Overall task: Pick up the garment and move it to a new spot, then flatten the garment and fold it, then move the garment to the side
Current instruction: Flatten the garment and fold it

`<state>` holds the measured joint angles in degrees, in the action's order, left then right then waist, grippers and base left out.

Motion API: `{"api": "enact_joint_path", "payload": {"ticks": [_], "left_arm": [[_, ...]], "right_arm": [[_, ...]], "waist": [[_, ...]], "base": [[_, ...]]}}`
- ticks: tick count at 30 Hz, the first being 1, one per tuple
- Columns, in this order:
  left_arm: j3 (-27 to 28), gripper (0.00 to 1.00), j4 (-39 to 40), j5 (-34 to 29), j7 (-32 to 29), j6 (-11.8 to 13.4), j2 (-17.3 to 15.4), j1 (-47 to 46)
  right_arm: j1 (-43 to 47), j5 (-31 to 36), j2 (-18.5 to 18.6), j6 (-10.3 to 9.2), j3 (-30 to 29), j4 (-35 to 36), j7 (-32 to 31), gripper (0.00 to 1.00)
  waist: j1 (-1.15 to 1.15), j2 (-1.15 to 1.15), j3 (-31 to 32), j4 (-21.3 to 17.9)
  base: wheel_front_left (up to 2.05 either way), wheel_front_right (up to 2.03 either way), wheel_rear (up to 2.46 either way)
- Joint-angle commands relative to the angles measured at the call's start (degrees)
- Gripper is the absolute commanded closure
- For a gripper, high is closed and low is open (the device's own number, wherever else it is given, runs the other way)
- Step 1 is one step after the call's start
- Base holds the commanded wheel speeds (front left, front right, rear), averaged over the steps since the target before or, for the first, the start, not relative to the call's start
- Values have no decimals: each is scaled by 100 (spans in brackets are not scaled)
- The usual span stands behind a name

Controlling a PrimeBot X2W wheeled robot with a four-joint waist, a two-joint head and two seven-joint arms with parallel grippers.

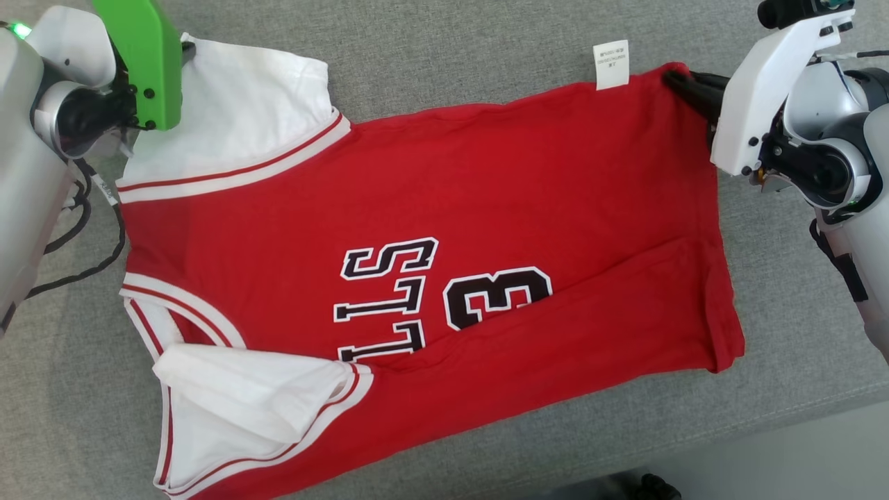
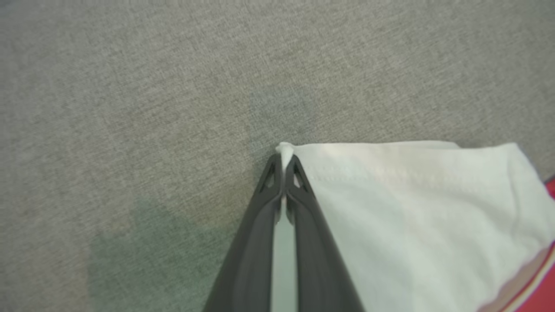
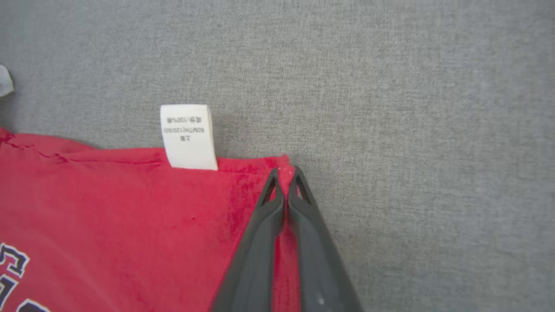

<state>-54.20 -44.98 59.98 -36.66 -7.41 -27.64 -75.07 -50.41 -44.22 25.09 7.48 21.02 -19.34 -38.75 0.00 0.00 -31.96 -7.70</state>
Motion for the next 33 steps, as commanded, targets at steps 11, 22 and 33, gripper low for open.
{"api": "enact_joint_path", "payload": {"ticks": [11, 22, 33], "left_arm": [[-234, 100, 62, 131, 458, -12, -135, -112], [-480, 100, 88, 431, 564, -12, -201, 117], [-719, 100, 267, 713, 696, -12, -301, 345]], "right_arm": [[201, 161, -26, 3, -140, 26, 423, 100], [414, 125, 13, 3, -114, -317, 776, 100], [590, -3, 97, 3, 15, -736, 977, 100]], "waist": [[0, 0, 179, 93], [0, 0, 672, 288], [0, 0, 1165, 485]], "base": [[0, 0, 0], [0, 0, 0], [0, 0, 0]]}}
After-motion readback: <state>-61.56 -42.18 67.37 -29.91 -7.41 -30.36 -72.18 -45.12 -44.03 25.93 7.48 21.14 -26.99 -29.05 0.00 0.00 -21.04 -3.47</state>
